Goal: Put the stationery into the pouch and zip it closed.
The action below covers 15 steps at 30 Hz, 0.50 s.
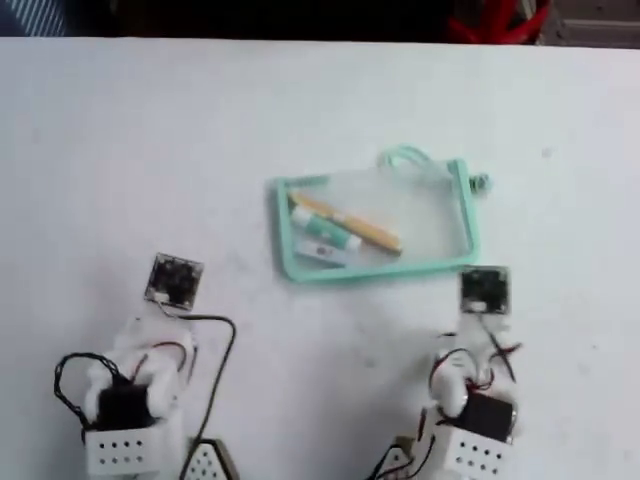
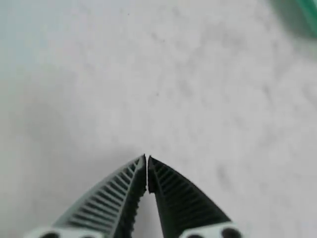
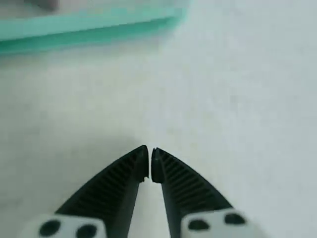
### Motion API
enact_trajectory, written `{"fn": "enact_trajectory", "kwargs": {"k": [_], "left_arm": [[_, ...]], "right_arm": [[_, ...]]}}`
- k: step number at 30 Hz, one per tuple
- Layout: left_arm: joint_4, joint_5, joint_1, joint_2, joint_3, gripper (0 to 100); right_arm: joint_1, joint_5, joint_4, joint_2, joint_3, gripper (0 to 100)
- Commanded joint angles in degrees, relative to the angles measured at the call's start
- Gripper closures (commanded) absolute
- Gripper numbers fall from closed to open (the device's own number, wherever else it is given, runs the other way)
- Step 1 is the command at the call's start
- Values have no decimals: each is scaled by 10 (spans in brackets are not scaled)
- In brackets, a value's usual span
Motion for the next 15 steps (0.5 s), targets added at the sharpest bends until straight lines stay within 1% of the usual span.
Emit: {"fn": "enact_trajectory", "kwargs": {"k": [1, 4, 6, 9, 15], "left_arm": [[4, -5, -2, -5, -3, 973], [4, -5, -2, -5, -3, 973], [4, -5, -2, -5, -3, 973], [4, -5, -2, -5, -3, 973], [4, -5, -2, -5, -3, 973]], "right_arm": [[-91, -1, 4, -4, 4, 978], [-140, 0, 4, -4, 4, 978], [-160, 0, 4, -4, 4, 978], [-170, 0, 4, -4, 4, 978], [-166, 0, 4, -4, 4, 978]]}}
